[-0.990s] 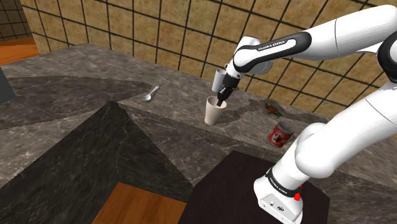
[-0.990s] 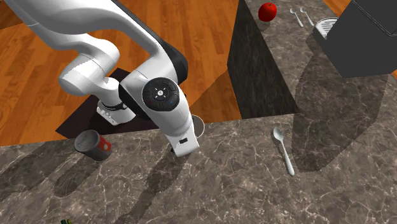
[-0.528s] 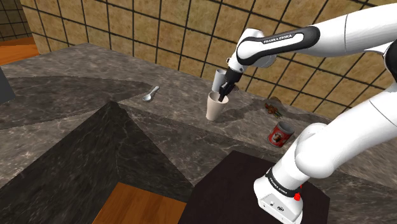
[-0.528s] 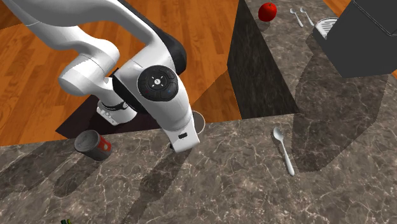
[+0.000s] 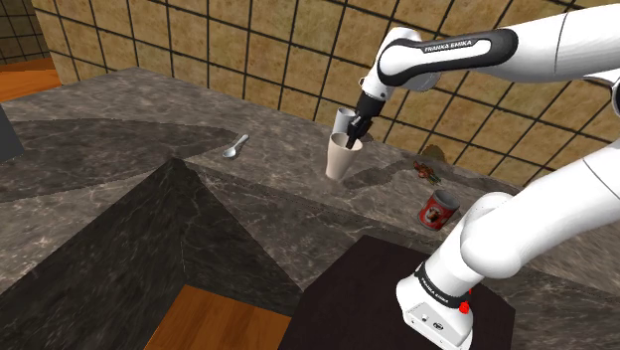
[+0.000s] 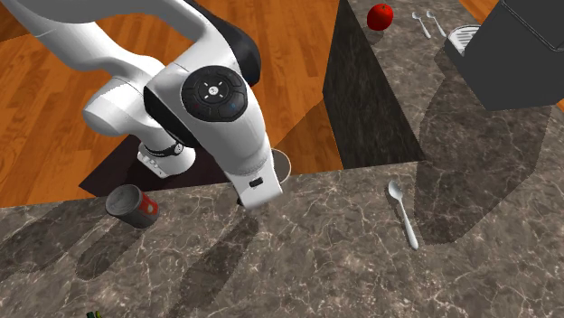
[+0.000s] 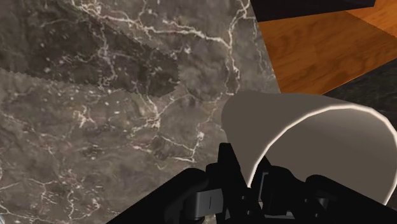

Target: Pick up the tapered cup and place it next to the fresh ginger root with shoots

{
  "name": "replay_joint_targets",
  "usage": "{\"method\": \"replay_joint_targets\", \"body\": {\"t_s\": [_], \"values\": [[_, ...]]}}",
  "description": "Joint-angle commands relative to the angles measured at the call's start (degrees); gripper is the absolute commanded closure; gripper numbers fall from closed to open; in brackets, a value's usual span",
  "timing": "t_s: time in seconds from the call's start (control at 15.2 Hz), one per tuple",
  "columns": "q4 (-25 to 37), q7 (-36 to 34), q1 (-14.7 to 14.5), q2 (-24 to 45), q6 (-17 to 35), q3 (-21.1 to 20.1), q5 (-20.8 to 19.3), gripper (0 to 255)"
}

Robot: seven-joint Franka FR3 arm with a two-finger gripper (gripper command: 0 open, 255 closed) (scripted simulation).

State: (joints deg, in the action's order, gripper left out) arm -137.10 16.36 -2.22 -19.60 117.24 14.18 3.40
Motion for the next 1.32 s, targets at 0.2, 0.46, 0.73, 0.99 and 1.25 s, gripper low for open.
{"method": "replay_joint_targets", "body": {"t_s": [0.2,0.46,0.73,0.99,1.25], "values": [[3.2,-0.7,0.0,-1.0,-4.2,-0.3,-0.3,255],[5.7,-1.1,0.0,-1.7,-7.4,-0.5,-0.4,255],[8.4,-1.6,0.0,-2.2,-10.5,-0.7,-0.5,255],[11.2,-1.9,-0.1,-2.5,-13.6,-0.8,-0.5,255],[14.3,-2.3,-0.1,-2.5,-16.6,-0.9,-0.5,255]]}}
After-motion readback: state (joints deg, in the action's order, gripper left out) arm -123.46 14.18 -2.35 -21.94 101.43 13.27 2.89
